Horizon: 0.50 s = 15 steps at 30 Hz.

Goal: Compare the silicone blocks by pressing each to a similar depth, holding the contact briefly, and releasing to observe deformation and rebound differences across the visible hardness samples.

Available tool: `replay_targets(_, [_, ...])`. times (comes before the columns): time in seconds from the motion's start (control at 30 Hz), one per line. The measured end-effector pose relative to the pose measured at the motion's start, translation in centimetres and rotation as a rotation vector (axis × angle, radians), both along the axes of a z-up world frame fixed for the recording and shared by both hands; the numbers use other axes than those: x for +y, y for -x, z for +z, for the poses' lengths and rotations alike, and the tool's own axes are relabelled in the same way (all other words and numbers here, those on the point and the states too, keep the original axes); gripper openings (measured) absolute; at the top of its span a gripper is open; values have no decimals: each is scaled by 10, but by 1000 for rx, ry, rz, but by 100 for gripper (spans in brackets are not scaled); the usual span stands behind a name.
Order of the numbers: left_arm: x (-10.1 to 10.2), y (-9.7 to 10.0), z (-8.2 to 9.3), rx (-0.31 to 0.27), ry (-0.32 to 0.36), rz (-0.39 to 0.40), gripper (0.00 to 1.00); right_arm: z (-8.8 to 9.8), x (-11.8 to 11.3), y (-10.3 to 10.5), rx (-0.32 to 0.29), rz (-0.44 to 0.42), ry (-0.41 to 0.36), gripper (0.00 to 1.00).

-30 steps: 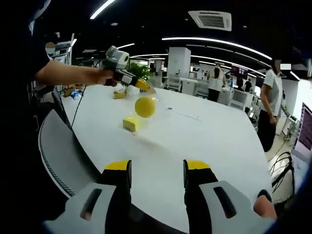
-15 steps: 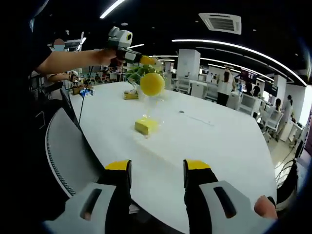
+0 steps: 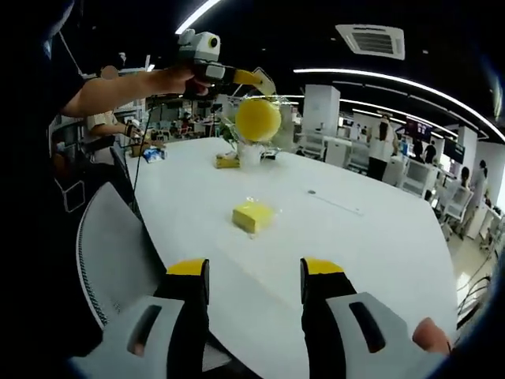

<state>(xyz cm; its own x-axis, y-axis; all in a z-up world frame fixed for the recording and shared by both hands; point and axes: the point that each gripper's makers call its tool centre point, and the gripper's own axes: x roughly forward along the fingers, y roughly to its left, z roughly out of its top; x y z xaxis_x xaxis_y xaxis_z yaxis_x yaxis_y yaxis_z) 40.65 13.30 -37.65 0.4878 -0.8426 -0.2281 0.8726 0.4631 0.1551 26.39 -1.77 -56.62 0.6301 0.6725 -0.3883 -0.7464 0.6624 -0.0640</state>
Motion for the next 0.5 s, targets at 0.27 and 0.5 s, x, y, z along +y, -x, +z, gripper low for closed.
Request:
replay_targets(0.27, [-14, 3, 25, -30, 26, -47, 0, -3, 1, -2, 14, 17, 2, 42])
replay_targets(0.5, [-22, 8, 34, -42, 29, -80, 0, 14, 11, -11, 40, 61, -86, 43])
